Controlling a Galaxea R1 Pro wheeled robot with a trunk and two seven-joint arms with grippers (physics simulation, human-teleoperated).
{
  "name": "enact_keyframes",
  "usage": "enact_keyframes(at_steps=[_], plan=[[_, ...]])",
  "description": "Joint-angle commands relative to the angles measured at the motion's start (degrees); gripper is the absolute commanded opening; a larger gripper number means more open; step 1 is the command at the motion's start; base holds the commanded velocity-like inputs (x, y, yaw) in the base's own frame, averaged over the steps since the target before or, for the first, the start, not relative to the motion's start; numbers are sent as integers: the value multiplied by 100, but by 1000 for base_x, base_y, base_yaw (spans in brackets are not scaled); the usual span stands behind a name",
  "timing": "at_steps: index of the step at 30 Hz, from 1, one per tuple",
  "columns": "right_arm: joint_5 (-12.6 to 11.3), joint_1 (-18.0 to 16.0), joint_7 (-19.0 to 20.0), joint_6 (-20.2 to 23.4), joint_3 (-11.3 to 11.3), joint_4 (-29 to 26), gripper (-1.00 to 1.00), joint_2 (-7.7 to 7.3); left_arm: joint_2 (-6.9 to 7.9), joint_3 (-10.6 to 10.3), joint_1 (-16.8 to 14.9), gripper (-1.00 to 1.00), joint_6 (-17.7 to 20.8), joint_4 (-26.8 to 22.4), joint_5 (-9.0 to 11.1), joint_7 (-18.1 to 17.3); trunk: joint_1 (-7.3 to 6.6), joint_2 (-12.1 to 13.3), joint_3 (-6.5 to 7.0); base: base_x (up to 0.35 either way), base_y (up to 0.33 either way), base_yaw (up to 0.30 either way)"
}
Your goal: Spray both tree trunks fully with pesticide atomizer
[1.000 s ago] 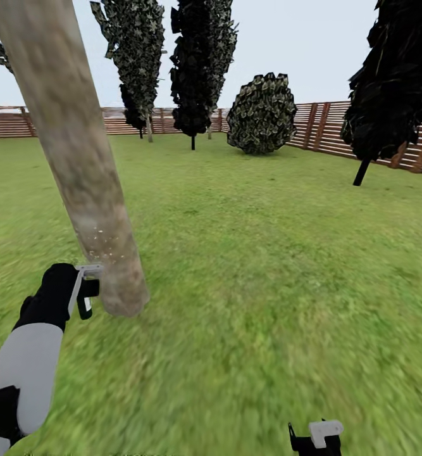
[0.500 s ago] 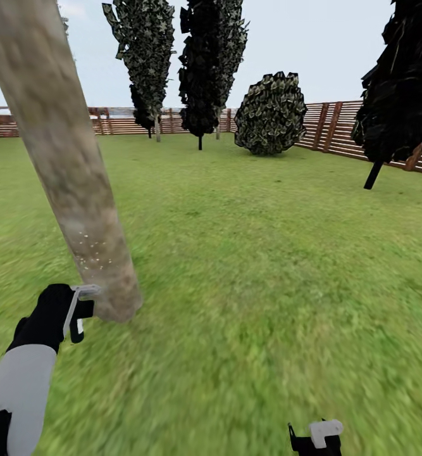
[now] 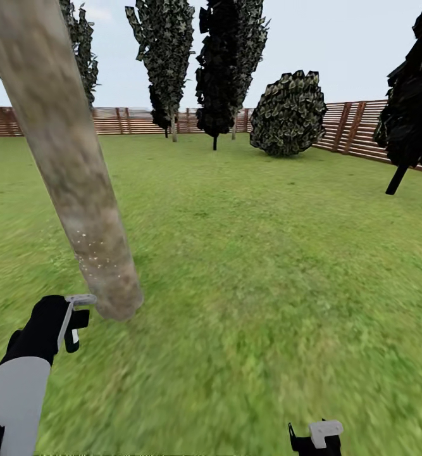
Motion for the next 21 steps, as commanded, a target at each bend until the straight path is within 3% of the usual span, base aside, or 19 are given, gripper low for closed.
enact_keyframes(at_steps=[1, 7, 12, 18, 21], plan=[[61, -3, -20, -16, -38, 4, 100, 2, -25, 15, 3, -100, -39, -6, -40, -45, -1, -2, -5, 58, -273, 59], [61, -3, -20, -17, -36, 4, 100, 2, -224, -3, 8, -100, -80, -4, -15, -31, -1, -2, -5, 175, -235, 11], [61, -3, -20, -18, -36, 5, 100, 2, -256, 3, 8, -100, -81, -19, -18, -28, -1, -2, -5, 236, -196, 87], [61, -3, -20, -15, -37, 7, 100, 2, -177, 29, 8, -100, -87, -13, -58, -33, -1, -2, -5, 94, -249, 268], [61, -3, -20, -10, -36, 8, 100, 2, -12, 28, 16, -100, -89, -7, -71, -36, -1, -2, -5, 6, -272, 277]])
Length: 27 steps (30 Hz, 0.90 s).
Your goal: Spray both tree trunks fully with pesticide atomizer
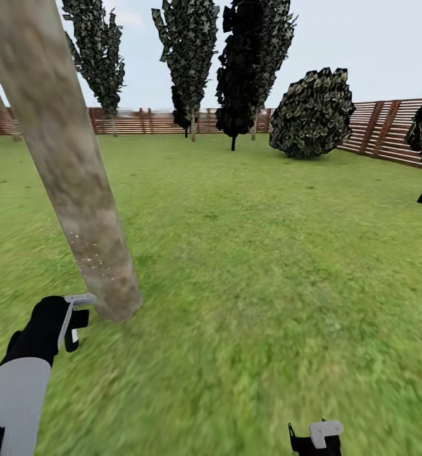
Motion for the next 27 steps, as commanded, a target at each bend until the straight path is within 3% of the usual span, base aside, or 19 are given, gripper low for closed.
enact_keyframes(at_steps=[1, 12, 27], plan=[[61, -2, -19, -15, -39, 4, 100, 1, 44, 6, -5, -100, 22, -4, -7, -47, -1, -2, -5, 1, -273, 277], [61, -2, -19, -15, -48, 1, 100, 1, -35, -43, -9, -100, 22, -16, 32, -38, -1, -2, -5, 59, -274, 260], [61, -2, -19, -18, -48, -1, 100, 0, -166, -44, -43, -100, 22, -116, 26, -45, -1, -2, -5, 145, -251, 11]])
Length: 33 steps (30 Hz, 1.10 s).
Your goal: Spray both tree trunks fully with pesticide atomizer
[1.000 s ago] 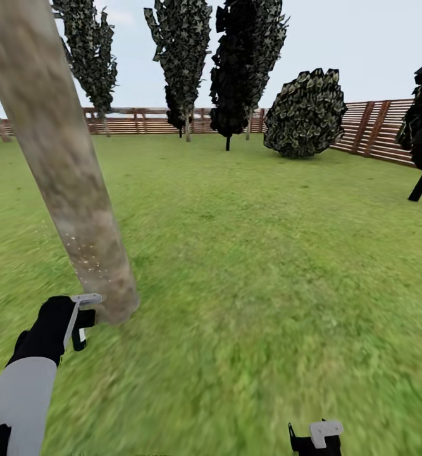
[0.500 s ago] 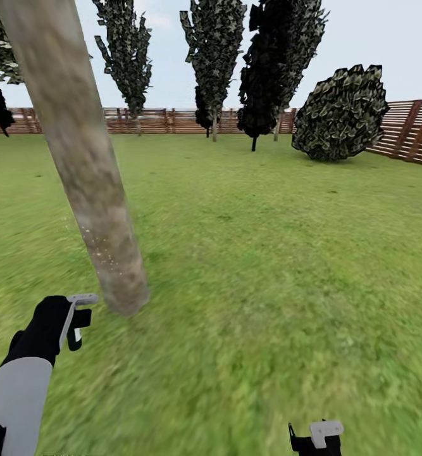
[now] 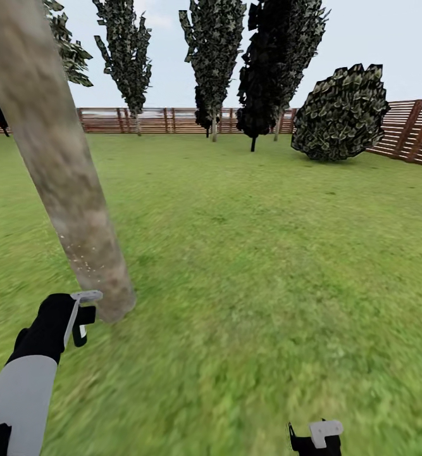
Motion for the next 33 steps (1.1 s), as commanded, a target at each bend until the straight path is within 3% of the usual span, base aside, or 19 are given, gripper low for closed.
enact_keyframes(at_steps=[1, 17, 21, 26, 33], plan=[[61, -4, -20, -15, -37, 7, 100, 3, -1, 10, -9, -100, 26, -8, -54, -48, -1, -2, -5, 10, -274, 0], [61, -4, -20, -13, -37, 8, 100, 4, -20, -2, -72, -100, 29, -21, -54, -74, -1, -2, -5, 96, -215, 232], [61, -4, -20, -13, -37, 7, 100, 4, -203, -69, -229, -100, 69, -155, -65, -63, -1, -2, -5, 9, -8, 278], [59, -4, -20, -13, -37, 7, 100, 4, -501, -315, -684, -100, 130, -216, -95, -56, -1, -2, -5, 1, -1, 278], [60, -4, -20, -20, -37, 7, 100, 2, -525, -346, -740, -100, 326, -402, -106, -60, -1, -2, -5, 118, -77, 96]])
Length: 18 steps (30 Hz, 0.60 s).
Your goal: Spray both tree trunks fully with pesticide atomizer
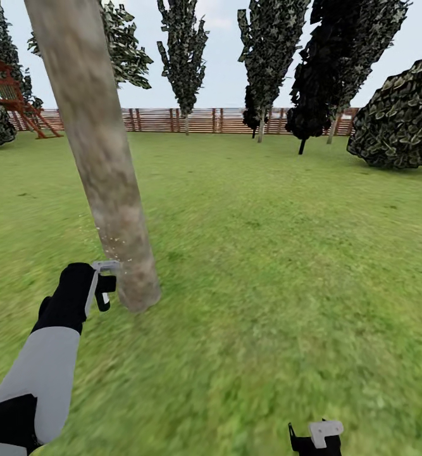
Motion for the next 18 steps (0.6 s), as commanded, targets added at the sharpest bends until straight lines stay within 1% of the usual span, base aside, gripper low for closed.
enact_keyframes(at_steps=[1, 6, 10, 15, 18], plan=[[62, -4, -21, -17, -37, 7, 100, -3, -25, 5, 12, -100, 24, -18, -65, -44, 1, -2, -5, 214, -189, 2], [62, -4, -21, -18, -46, 7, 100, -5, -34, 3, -23, -100, 33, -27, -65, -43, 1, -2, -5, 144, -237, 0], [62, -4, -21, -18, -46, 7, 100, -5, 12, 10, -34, -100, 40, -27, -71, -44, 1, -2, -5, 7, -270, 0], [62, -4, -21, -18, -46, 7, 100, -5, 36, 18, -41, -100, 43, -35, -73, -43, 1, -2, -5, -80, -274, 0], [62, -4, -21, -18, -45, 7, 100, -5, 40, 21, -44, -100, 35, -41, -76, -43, 1, -2, -5, 129, -248, 0]])
